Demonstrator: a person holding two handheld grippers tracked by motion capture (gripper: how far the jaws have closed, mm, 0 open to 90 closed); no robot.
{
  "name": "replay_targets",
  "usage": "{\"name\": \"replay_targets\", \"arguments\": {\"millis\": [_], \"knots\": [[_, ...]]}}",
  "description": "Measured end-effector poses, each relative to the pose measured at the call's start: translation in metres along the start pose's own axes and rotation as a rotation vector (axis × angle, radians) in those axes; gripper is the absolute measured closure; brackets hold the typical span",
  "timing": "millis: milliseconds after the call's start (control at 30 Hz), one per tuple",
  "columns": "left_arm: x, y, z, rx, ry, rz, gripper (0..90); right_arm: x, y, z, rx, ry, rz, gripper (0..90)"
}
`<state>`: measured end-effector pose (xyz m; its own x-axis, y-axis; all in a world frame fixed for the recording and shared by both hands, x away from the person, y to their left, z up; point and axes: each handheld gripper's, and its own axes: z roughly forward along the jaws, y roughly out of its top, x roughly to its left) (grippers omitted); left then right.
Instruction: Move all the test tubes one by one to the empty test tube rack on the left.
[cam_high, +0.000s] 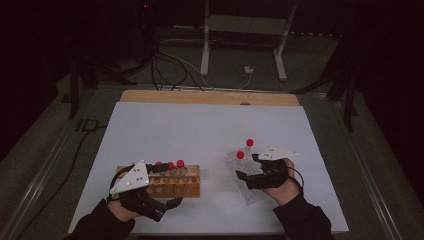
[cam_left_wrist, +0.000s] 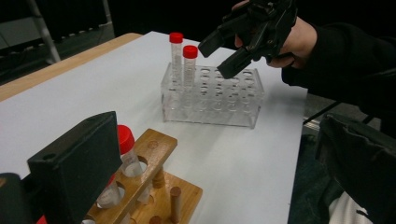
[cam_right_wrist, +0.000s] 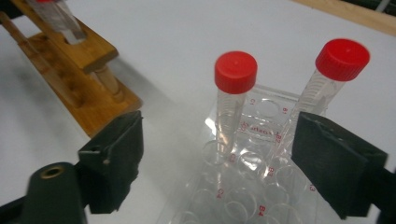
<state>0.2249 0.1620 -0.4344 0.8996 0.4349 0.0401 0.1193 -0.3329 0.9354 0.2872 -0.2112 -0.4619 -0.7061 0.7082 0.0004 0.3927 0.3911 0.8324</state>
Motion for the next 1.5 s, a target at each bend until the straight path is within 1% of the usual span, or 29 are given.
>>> {"name": "replay_targets", "arguments": {"millis": [33,67,100,133,167,200,233,267,300,367,400,433,500,567,633,667,733,767,900,1033,1100,1233,1333,1500], "knots": [[0.000,0.000,0.000,0.001,-0.009,0.000,1.3,-0.001,0.000,0.002,0.006,-0.005,-0.004,20.0],[0.000,0.000,0.000,0.002,-0.005,0.001,1.4,-0.001,0.000,0.004,0.011,-0.003,-0.018,26.7],[0.000,0.000,0.001,0.005,-0.006,0.001,1.4,-0.001,0.000,0.006,0.015,-0.006,-0.029,28.3],[0.000,-0.001,0.001,0.006,-0.012,0.000,1.4,-0.001,0.001,0.007,0.022,-0.015,-0.043,31.8],[-0.001,-0.001,0.001,0.006,-0.008,-0.001,1.4,-0.001,0.001,0.009,0.031,-0.008,-0.059,38.4],[0.000,-0.001,0.001,0.006,-0.009,0.000,1.3,-0.001,0.002,0.011,0.040,-0.012,-0.075,41.4],[0.000,-0.001,0.001,0.005,-0.012,0.000,1.4,-0.001,0.002,0.013,0.046,-0.025,-0.083,44.8],[0.000,-0.001,0.001,0.006,-0.008,0.001,1.4,-0.001,0.004,0.015,0.051,-0.025,-0.089,46.7],[0.000,-0.001,0.002,0.008,-0.011,0.002,1.3,-0.001,0.005,0.017,0.055,-0.028,-0.090,48.7],[0.000,-0.001,0.001,0.007,-0.008,0.003,1.4,-0.001,0.007,0.021,0.075,-0.048,-0.091,53.6],[0.000,-0.001,0.001,0.009,-0.011,0.004,1.4,-0.002,0.007,0.023,0.078,-0.045,-0.091,56.9],[0.000,-0.001,0.001,0.009,-0.007,0.004,1.4,-0.003,0.008,0.024,0.084,-0.051,-0.083,58.8],[0.000,-0.001,0.000,0.005,-0.007,0.000,1.4,-0.004,0.008,0.026,0.090,-0.053,-0.084,60.4],[0.000,-0.001,0.000,0.002,-0.005,0.001,1.4,-0.004,0.008,0.028,0.093,-0.064,-0.085,64.0],[0.001,-0.002,0.000,0.004,-0.006,0.001,1.4,-0.005,0.007,0.029,0.093,-0.062,-0.085,65.4],[0.001,-0.002,0.000,0.004,-0.007,0.002,1.4,-0.005,0.007,0.030,0.092,-0.059,-0.082,67.9],[0.001,-0.002,0.000,0.006,-0.005,0.003,1.4,-0.004,0.008,0.031,0.089,-0.057,-0.088,70.2],[0.001,-0.002,0.000,0.007,-0.006,0.004,1.4,-0.004,0.008,0.032,0.087,-0.050,-0.088,73.3],[0.001,-0.002,0.000,0.006,-0.008,0.003,1.4,0.000,0.009,0.032,0.091,-0.056,-0.088,75.1],[0.001,-0.001,0.000,0.005,-0.007,0.001,1.4,0.000,0.009,0.030,0.084,-0.056,-0.083,75.3],[0.001,-0.002,0.000,0.006,-0.008,0.001,1.4,0.001,0.011,0.028,0.086,-0.063,-0.090,75.4],[0.002,-0.002,0.000,0.006,-0.003,-0.002,1.4,0.002,0.014,0.022,0.064,-0.068,-0.091,75.4],[0.002,-0.002,-0.001,0.006,-0.006,0.001,1.4,0.004,0.017,0.016,0.044,-0.072,-0.098,75.4],[0.002,-0.001,-0.001,0.006,-0.014,0.000,1.4,0.007,0.022,0.006,0.025,-0.081,-0.110,75.4]]}}
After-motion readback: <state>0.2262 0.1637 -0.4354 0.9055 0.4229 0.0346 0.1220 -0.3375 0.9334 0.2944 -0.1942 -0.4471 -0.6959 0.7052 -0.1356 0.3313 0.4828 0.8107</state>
